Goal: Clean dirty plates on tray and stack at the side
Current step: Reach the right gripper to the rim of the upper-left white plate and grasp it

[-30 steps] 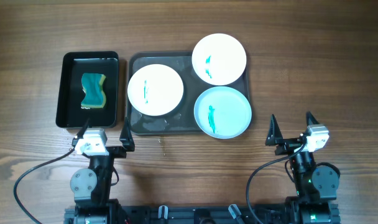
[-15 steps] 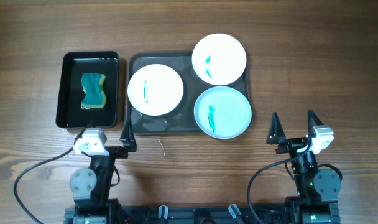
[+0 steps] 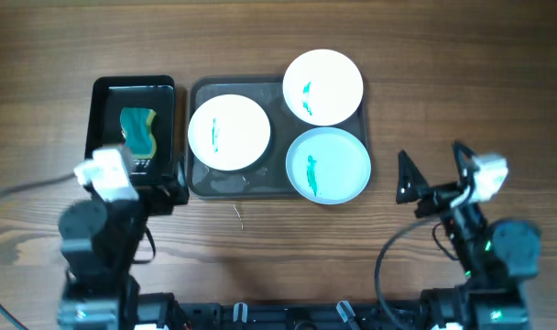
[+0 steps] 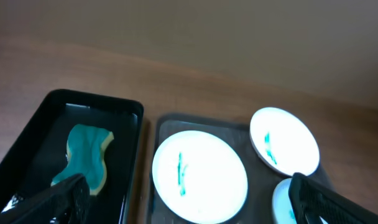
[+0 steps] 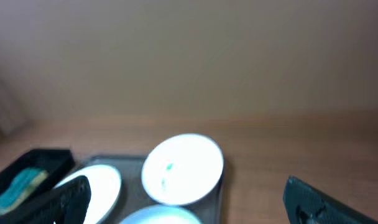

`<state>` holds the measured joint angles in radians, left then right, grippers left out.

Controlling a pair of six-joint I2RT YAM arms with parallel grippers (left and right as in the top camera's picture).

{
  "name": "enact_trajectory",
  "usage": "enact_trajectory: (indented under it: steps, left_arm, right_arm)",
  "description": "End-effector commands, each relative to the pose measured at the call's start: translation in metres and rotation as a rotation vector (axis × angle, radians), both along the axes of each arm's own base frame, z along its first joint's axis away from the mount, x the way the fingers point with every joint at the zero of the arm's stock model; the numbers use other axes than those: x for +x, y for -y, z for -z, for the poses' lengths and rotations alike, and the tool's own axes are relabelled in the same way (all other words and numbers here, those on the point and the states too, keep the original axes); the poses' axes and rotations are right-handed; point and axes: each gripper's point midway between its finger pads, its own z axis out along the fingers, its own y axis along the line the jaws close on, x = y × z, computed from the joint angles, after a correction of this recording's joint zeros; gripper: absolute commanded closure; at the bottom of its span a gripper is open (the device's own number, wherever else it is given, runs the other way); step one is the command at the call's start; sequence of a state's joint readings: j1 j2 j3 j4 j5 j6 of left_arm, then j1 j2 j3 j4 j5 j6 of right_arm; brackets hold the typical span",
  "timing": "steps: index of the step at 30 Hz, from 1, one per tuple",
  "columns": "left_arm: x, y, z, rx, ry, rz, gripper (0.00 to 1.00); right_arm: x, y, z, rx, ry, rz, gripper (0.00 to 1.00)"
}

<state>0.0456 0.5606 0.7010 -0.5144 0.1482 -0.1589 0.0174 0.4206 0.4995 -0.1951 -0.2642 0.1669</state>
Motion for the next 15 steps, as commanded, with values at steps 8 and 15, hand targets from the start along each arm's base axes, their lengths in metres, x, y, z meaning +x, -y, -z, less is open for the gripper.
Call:
enact_trajectory:
  steps: [8, 15]
  left_arm:
    - [0.029, 0.002, -0.024, -0.034, -0.454, 0.008, 0.00]
    - [0.048, 0.003, 0.021, -0.049, -0.656, 0.013, 0.00]
  right_arm:
    - [0.043, -0.023, -0.039, -0.012, -0.493, -0.141, 0.00]
    - [0.064, -0.038, -0.027, 0.075, -0.661, -0.209, 0.00]
